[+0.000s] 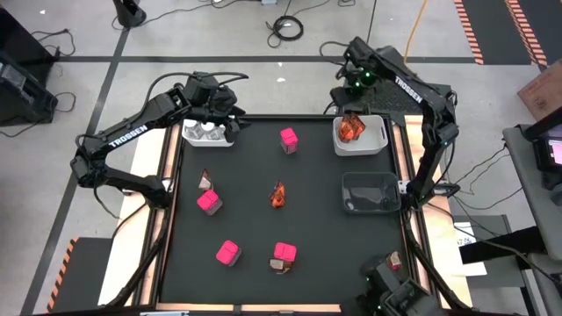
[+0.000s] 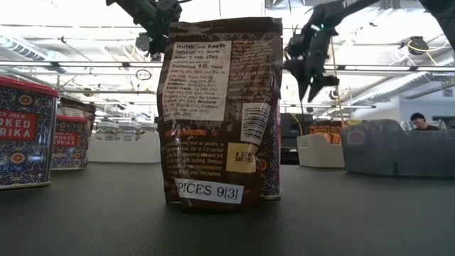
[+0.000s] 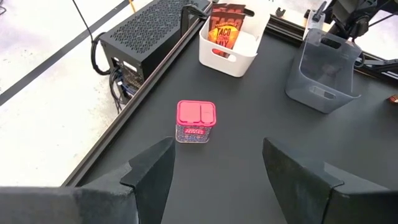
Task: Sort spices by type
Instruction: Put the orange seasoning bag into the right white bin
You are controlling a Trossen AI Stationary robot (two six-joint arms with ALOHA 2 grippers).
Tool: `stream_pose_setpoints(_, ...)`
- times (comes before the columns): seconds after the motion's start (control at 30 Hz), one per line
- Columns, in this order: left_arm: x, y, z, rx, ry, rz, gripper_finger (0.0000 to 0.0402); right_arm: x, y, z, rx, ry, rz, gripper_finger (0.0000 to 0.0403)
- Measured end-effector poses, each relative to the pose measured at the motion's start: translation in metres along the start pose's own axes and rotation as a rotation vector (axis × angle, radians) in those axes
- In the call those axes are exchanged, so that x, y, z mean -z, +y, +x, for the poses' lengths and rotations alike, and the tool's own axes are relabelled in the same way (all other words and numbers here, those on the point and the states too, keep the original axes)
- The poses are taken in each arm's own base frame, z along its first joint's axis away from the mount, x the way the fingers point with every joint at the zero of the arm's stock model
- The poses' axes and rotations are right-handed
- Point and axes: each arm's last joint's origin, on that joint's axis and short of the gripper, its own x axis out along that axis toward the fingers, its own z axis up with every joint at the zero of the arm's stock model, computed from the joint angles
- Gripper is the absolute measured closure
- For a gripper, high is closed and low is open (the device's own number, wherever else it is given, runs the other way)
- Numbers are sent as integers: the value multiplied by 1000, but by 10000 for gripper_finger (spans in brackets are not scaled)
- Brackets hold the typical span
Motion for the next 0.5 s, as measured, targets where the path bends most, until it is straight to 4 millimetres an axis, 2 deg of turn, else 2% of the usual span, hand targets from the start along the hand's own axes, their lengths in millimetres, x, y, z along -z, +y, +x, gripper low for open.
stream_pose_setpoints(0.23, 0, -13, 1, 62, 6, -42, 155, 2, 50, -35, -62, -106, -221, 257)
stream_pose_setpoints(0.5, 15, -39, 2, 125, 166, -151, 155, 30, 119, -38, -272, -87, -646, 257)
